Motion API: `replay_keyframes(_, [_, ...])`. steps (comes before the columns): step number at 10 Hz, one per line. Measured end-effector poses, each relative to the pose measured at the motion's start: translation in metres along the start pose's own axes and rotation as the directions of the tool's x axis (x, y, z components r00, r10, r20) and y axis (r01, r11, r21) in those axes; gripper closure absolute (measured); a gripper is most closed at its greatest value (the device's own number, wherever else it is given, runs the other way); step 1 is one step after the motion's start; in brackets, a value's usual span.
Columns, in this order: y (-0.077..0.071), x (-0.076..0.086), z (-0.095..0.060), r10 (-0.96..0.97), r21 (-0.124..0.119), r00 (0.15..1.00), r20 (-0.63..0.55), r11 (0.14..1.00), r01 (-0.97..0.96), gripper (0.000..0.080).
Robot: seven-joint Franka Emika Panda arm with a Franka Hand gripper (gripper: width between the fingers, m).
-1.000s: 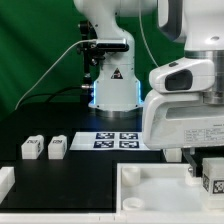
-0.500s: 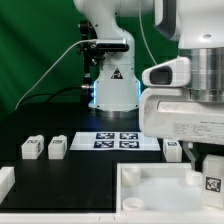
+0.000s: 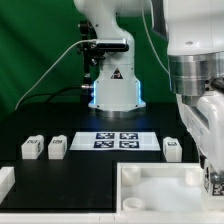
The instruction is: Assemble one leg
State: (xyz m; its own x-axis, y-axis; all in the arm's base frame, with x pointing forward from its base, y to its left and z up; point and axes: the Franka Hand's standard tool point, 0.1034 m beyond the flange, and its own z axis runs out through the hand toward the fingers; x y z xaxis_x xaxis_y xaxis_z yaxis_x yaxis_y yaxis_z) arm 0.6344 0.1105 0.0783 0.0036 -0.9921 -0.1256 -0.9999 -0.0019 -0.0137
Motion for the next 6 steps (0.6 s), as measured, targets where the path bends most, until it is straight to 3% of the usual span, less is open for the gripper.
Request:
replay_keyframes(1, [0.000, 0.000, 0.000, -0.008, 0.000, 1.000, 0.000, 1.000, 0.008, 0.0505])
replay_keyframes(2, [0.000, 0.000, 0.000, -0.039, 0.000, 0.999, 0.000, 0.999, 0.039, 0.0446])
replay_keyframes(3, [0.000, 0.000, 0.000, -0.062, 0.000, 0.998, 0.000, 0.998, 0.062, 0.0248])
replay_keyframes(4, [0.000, -0.002, 0.000, -0.113, 0.000, 0.994, -0.002, 0.994, 0.113, 0.0248])
replay_keyframes(5, [0.000, -0.008, 0.000, -0.336, 0.000, 0.942, 0.002, 0.942, 0.336, 0.0180])
replay_keyframes(6, [-0.002, -0.012, -0.003, -0.570, 0.004, 0.822, 0.006, 0.822, 0.570, 0.0156])
